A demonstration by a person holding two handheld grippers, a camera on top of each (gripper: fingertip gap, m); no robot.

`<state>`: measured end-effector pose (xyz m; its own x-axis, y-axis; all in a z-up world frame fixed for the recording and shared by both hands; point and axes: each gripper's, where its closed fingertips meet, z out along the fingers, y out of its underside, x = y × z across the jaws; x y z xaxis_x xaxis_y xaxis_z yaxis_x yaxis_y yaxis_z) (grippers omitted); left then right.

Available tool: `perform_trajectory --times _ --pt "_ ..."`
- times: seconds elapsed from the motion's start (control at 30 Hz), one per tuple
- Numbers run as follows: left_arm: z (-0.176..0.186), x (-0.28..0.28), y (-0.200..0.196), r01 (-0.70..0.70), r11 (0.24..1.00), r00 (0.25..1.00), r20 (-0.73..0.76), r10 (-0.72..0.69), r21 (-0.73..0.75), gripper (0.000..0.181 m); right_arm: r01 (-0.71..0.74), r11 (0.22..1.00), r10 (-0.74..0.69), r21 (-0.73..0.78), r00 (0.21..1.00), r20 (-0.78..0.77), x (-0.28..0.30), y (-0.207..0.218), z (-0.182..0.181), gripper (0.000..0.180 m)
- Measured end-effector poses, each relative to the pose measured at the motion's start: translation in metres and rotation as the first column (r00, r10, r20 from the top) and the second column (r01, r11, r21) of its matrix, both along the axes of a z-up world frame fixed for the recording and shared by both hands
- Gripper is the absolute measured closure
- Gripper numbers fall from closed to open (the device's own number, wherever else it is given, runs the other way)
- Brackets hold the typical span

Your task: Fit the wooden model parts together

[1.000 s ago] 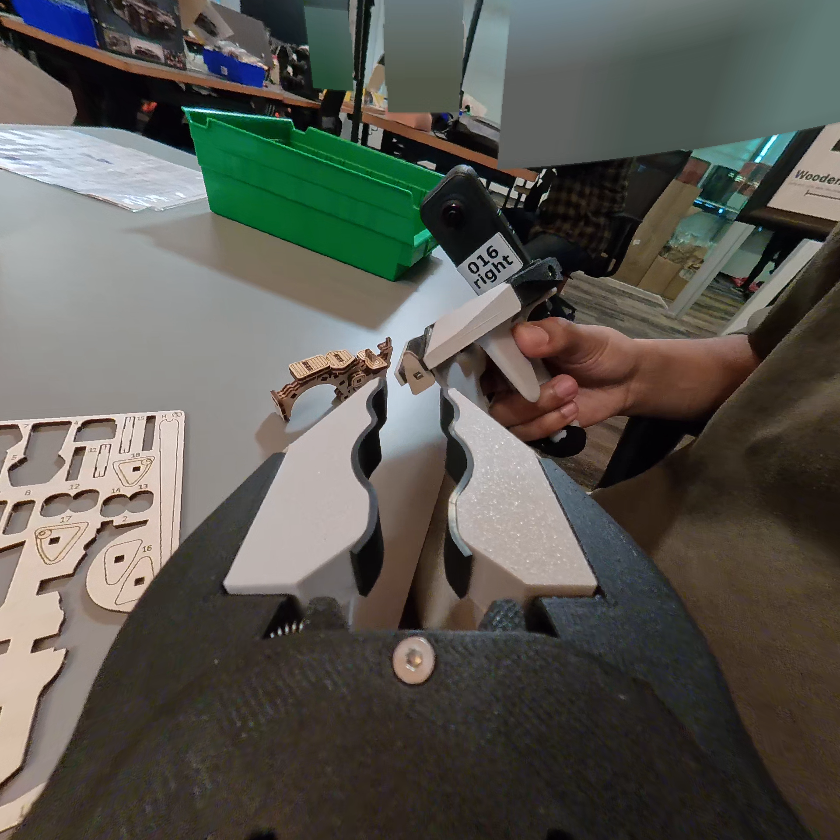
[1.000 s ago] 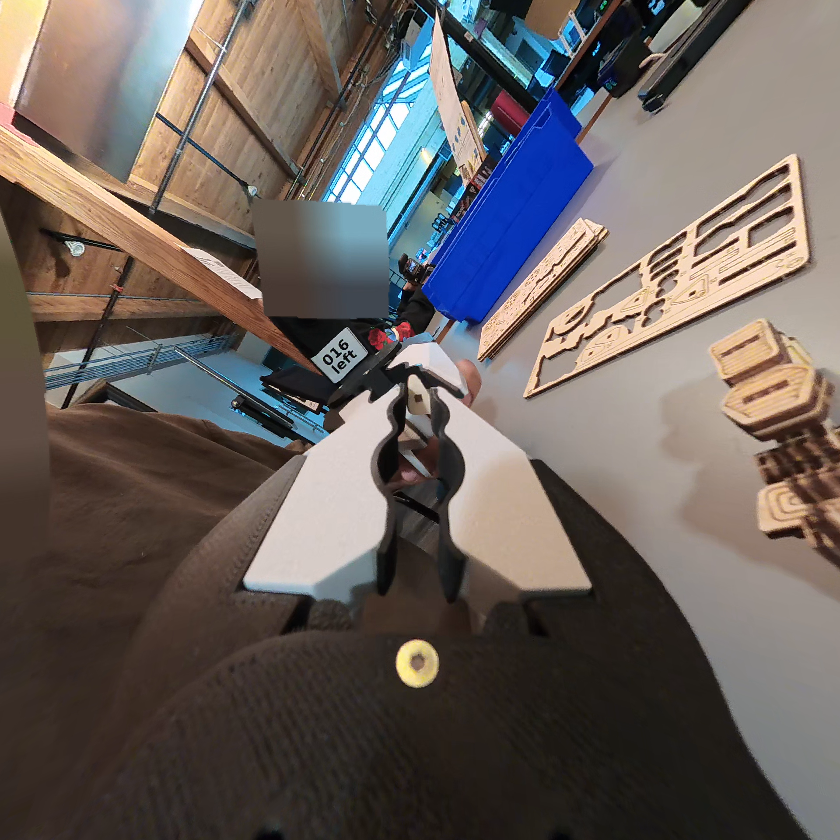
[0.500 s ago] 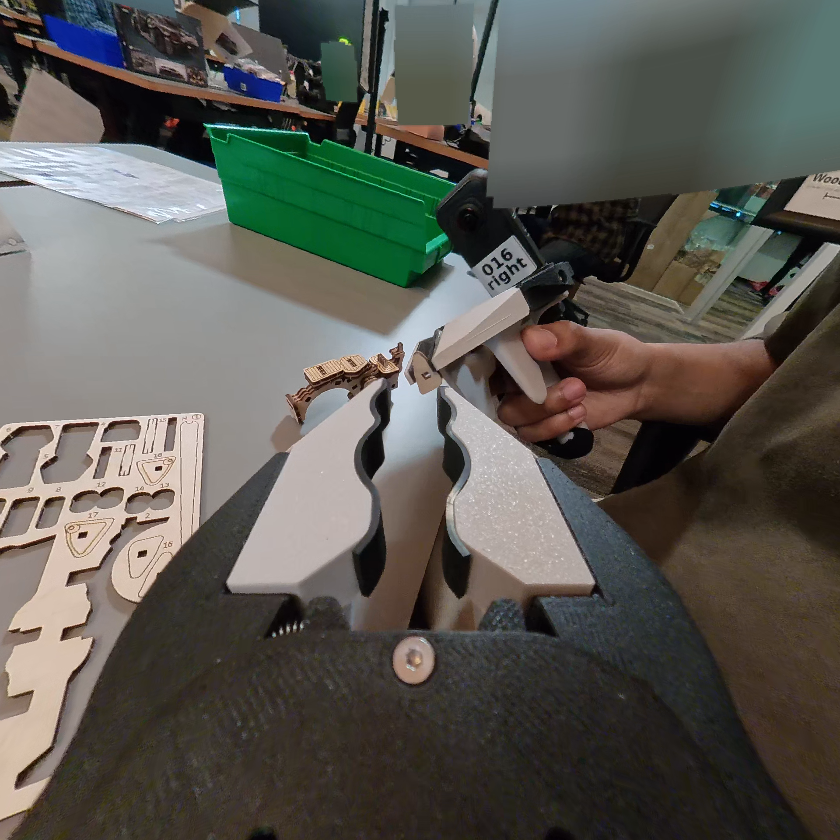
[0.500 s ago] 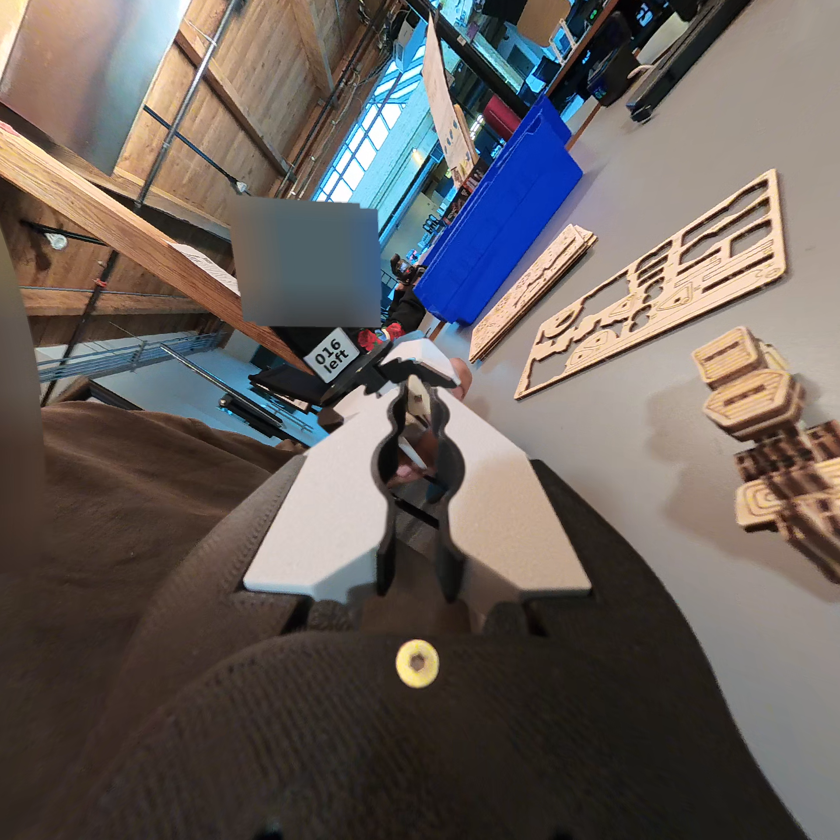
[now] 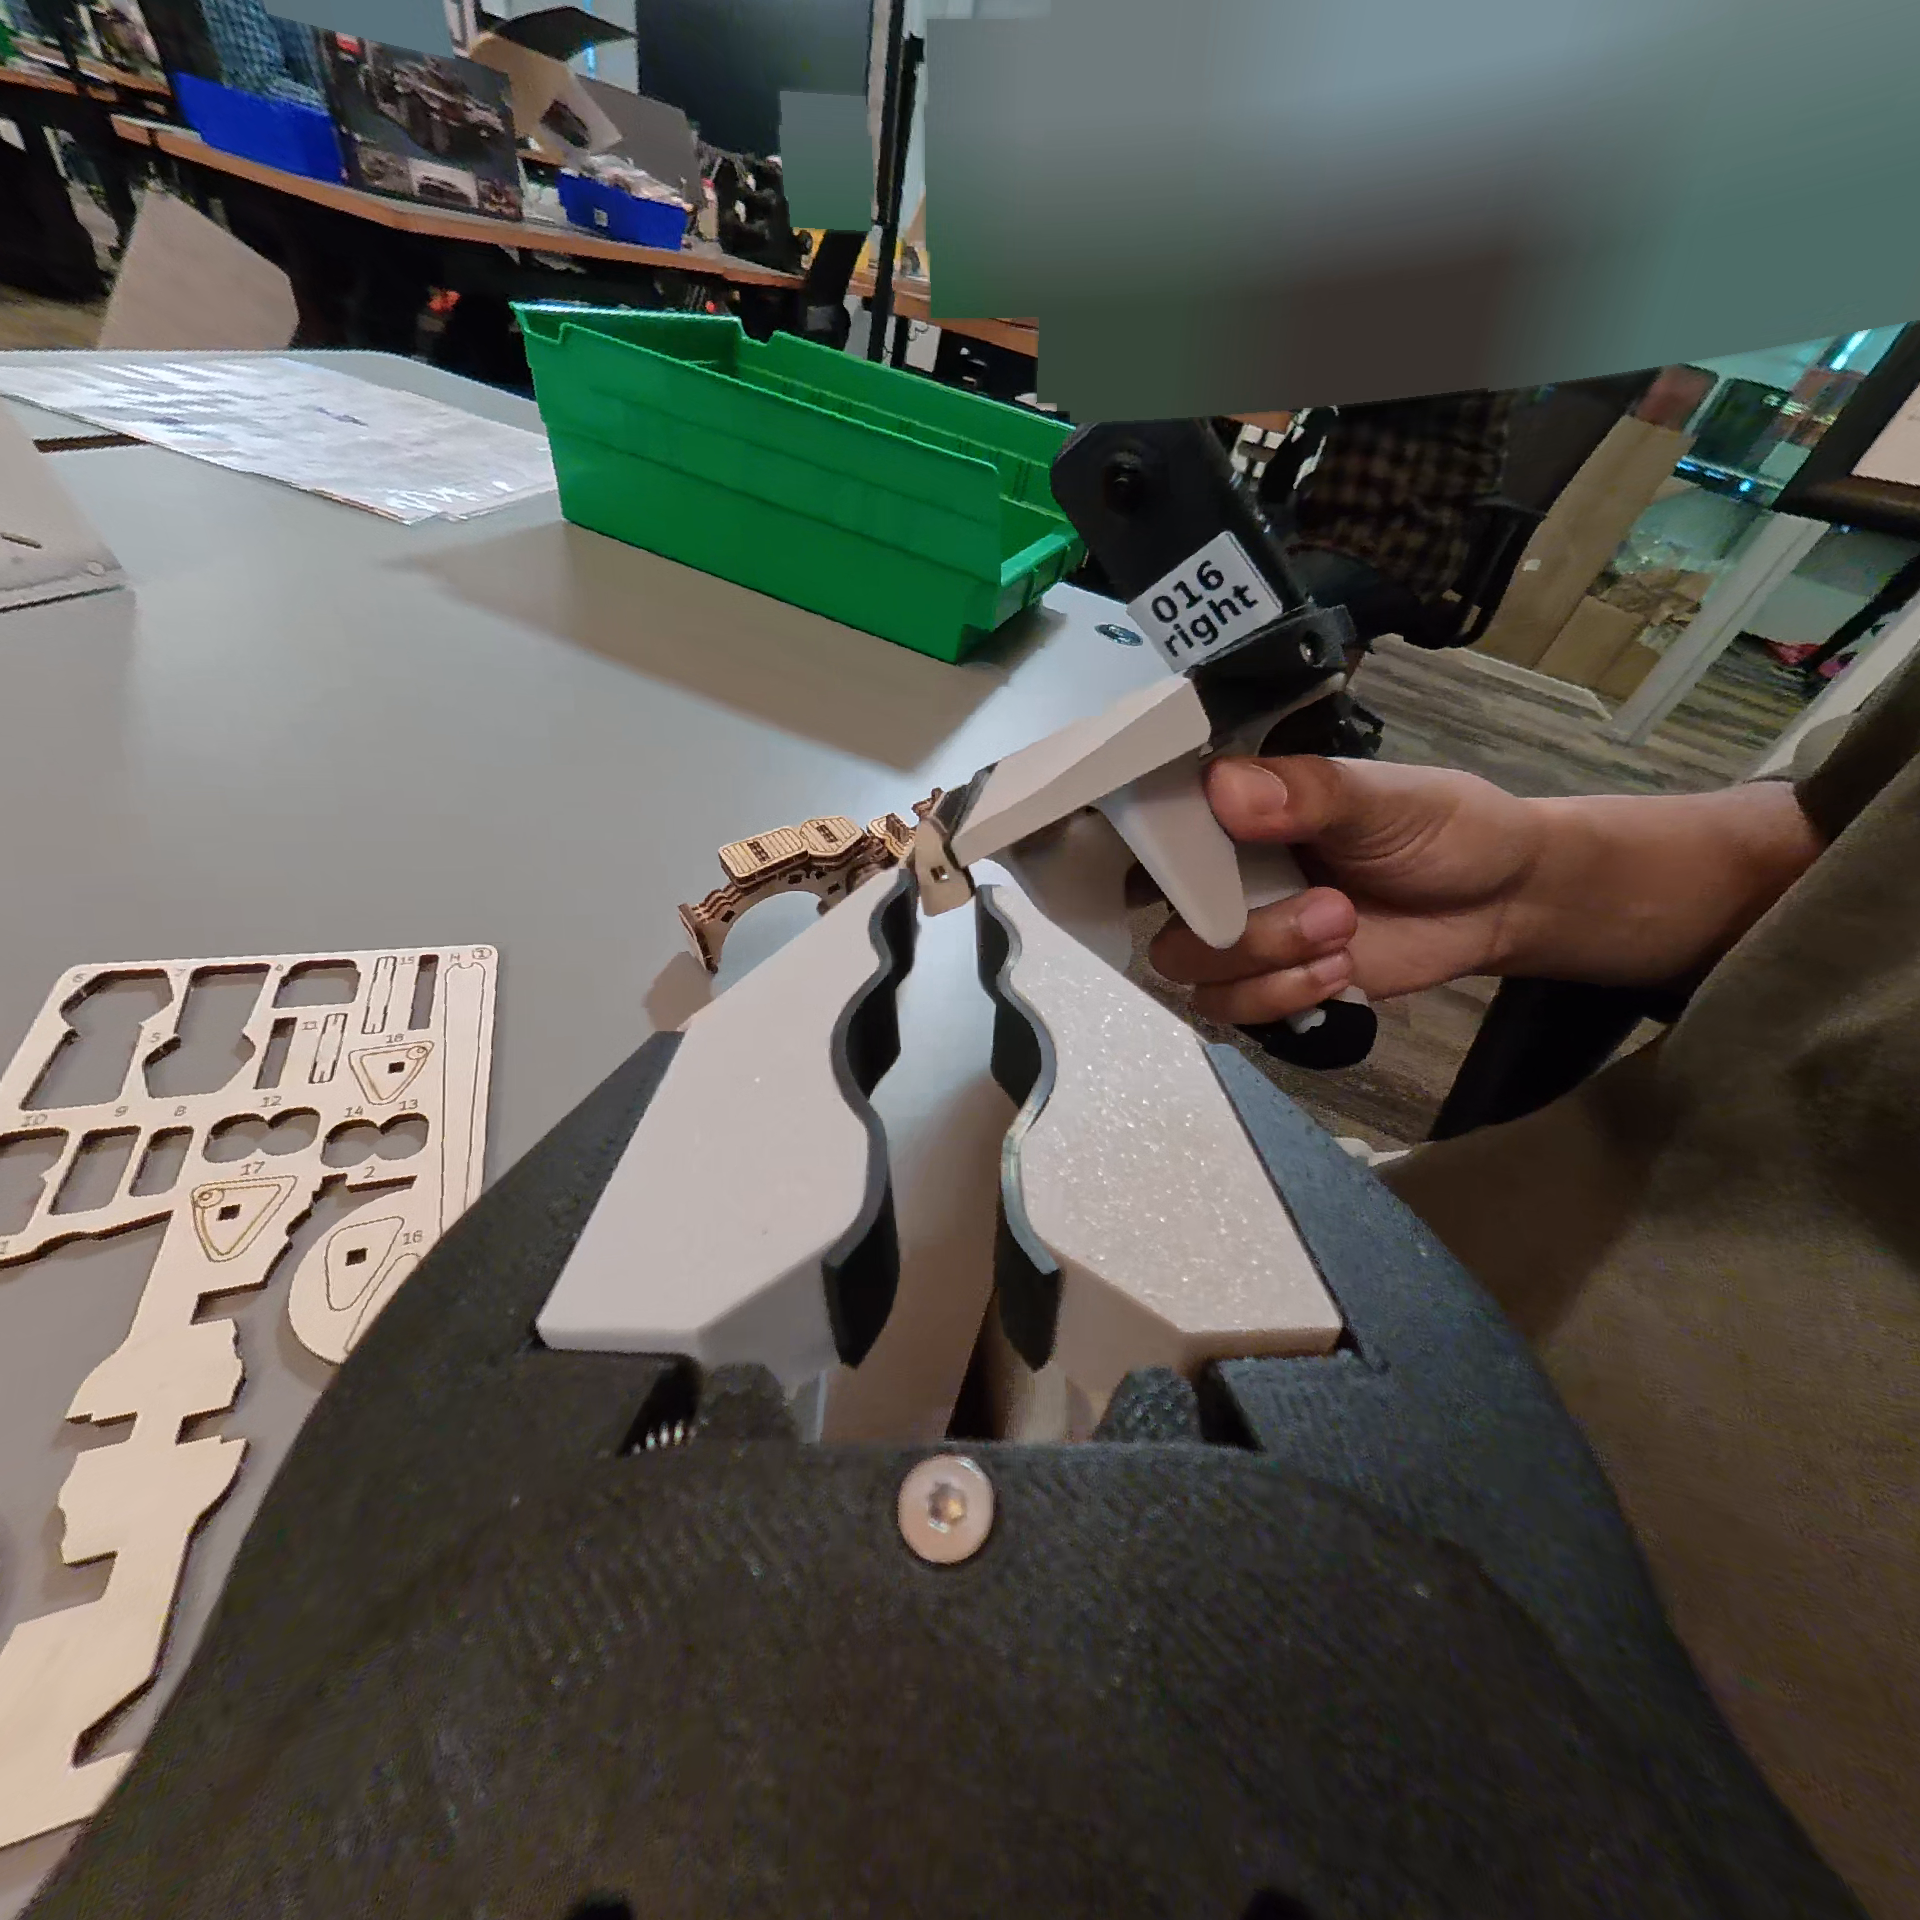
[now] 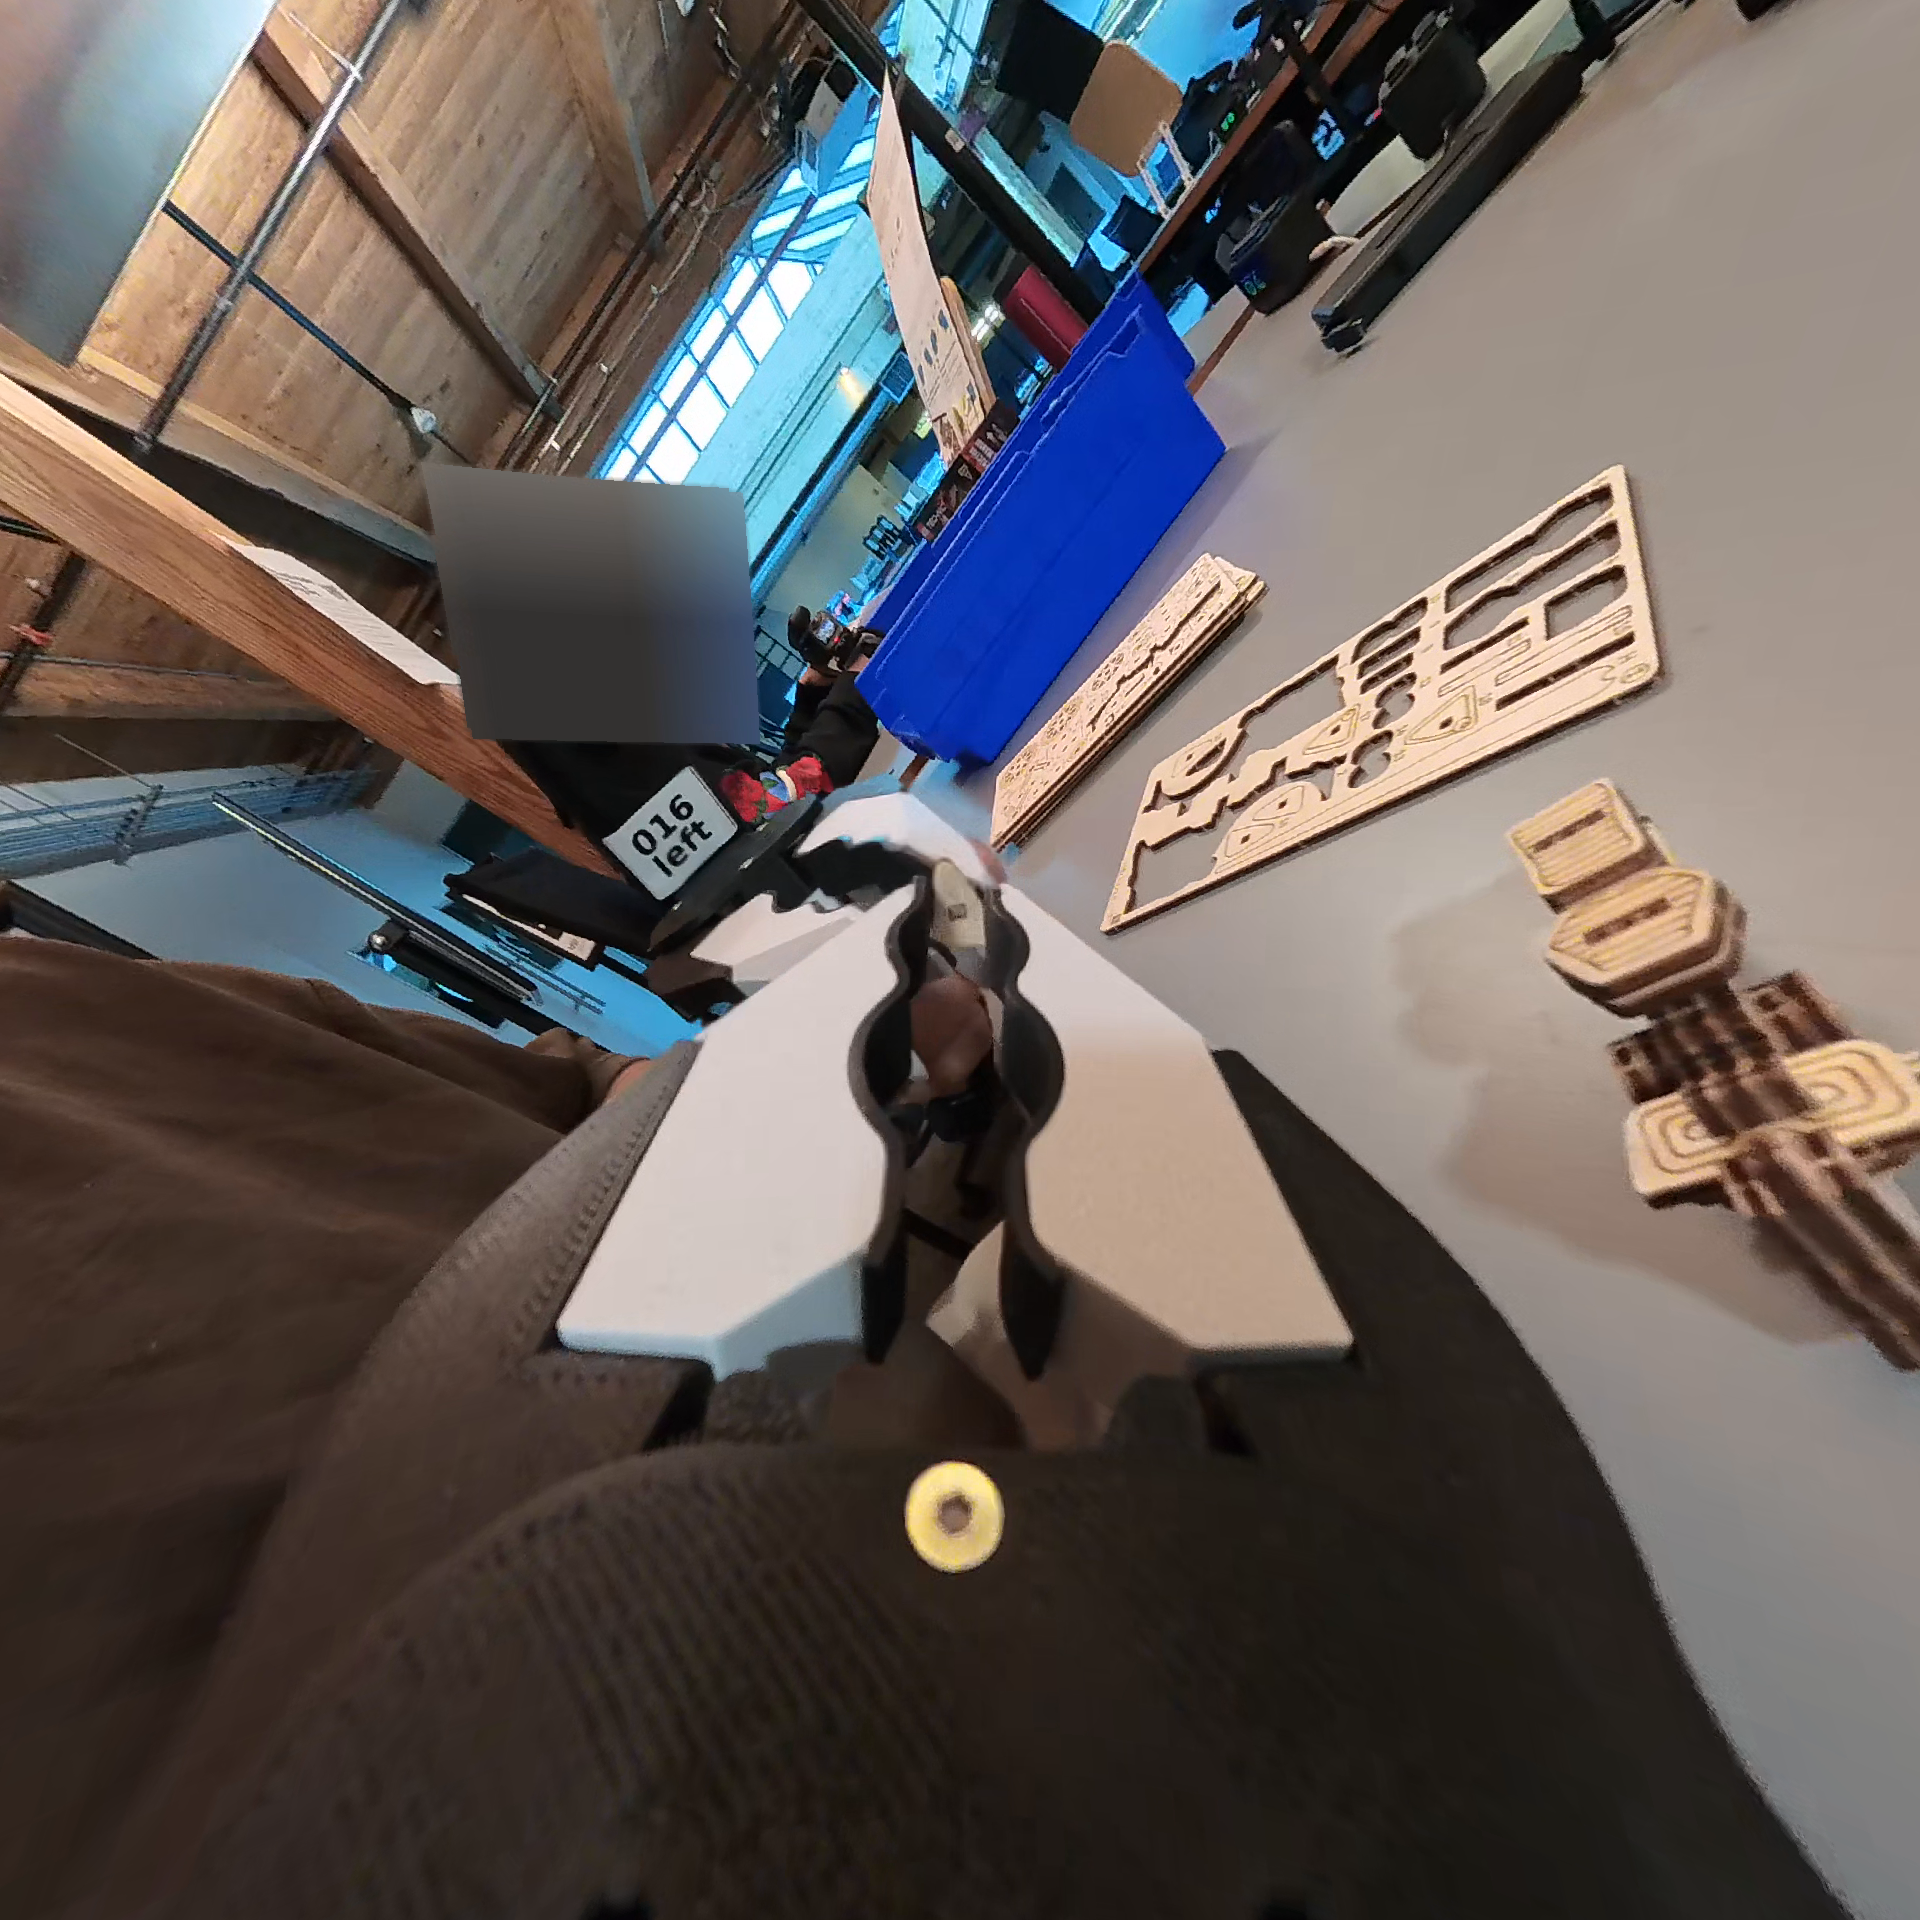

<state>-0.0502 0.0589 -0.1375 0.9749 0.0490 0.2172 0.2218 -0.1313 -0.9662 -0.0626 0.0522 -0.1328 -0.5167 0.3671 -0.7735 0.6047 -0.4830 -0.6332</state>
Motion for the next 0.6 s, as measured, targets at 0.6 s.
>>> perform_trajectory --times 0.6 --pt "0.003 -0.013 -0.008 0.006 0.993 0.931 0.363 -0.048 0.117 0.181 -0.029 0.997 0.032 -0.074 0.999 0.038 0.000 0.002 0.000 0.167"
